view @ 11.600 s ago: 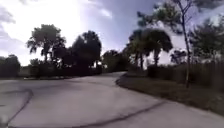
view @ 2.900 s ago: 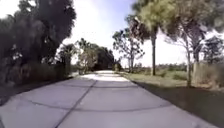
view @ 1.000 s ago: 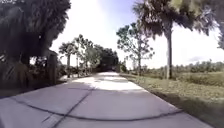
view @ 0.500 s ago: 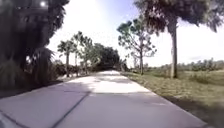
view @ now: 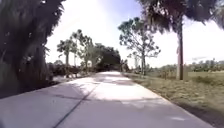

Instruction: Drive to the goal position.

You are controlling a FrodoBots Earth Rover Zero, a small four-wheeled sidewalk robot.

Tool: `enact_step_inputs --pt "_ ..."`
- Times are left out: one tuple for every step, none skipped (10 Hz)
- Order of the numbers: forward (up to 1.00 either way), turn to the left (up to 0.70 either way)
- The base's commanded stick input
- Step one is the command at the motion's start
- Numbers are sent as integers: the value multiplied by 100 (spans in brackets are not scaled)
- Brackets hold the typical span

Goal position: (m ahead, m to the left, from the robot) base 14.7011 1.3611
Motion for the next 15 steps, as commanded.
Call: enact_step_inputs --pt "100 0" --pt "100 0" --pt "100 0" --pt "100 0" --pt "100 0" --pt "100 0" --pt "100 0" --pt "100 0" --pt "100 0" --pt "100 0" --pt "100 0" --pt "100 0" --pt "100 0" --pt "100 0" --pt "100 0"
